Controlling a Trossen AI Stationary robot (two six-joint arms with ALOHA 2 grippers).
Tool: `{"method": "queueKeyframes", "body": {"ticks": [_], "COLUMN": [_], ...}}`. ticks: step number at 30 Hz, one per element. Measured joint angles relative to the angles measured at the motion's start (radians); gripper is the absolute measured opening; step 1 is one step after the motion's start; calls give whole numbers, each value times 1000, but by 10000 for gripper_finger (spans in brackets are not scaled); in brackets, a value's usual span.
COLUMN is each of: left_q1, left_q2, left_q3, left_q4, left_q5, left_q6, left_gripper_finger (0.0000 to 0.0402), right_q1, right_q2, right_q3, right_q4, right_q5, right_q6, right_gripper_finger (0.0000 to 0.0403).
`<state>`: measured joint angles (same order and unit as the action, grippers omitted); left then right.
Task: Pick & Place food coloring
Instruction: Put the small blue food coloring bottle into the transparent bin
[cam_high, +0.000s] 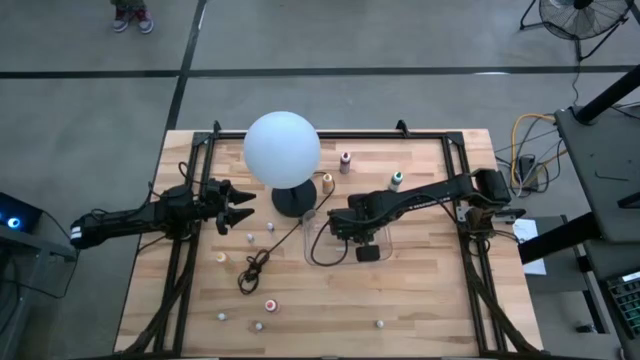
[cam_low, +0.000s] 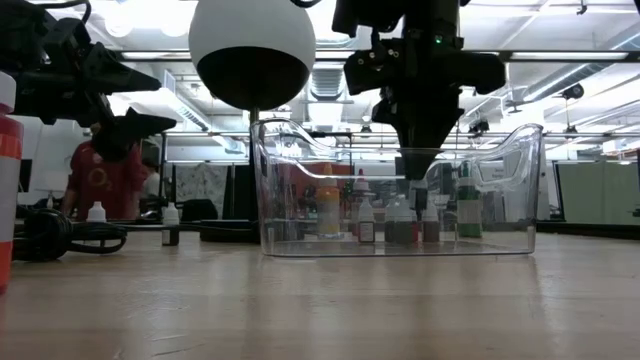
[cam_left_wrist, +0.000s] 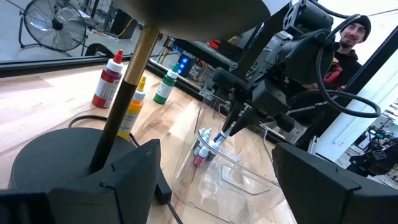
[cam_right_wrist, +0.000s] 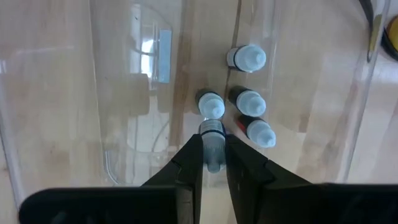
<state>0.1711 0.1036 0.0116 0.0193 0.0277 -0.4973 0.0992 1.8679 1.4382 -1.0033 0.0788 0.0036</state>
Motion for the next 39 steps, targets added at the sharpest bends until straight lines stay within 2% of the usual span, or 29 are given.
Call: {"method": "queueKeyframes", "body": {"ticks": [31,39], "left_q1": [0,0], "left_q2": [0,0], "left_q3": [0,0], "left_q4": [1,1], "left_q5": [0,0], "left_q6": [0,0], "left_gripper_finger": [279,279], "right_q1": [-26,-28], "right_q2": [0,0], "right_q3": [-115,-119], "right_q4": [123,123], "right_q5": [-27,-34], "right_q6": [-33,-41], "right_gripper_finger": [45,80]}}
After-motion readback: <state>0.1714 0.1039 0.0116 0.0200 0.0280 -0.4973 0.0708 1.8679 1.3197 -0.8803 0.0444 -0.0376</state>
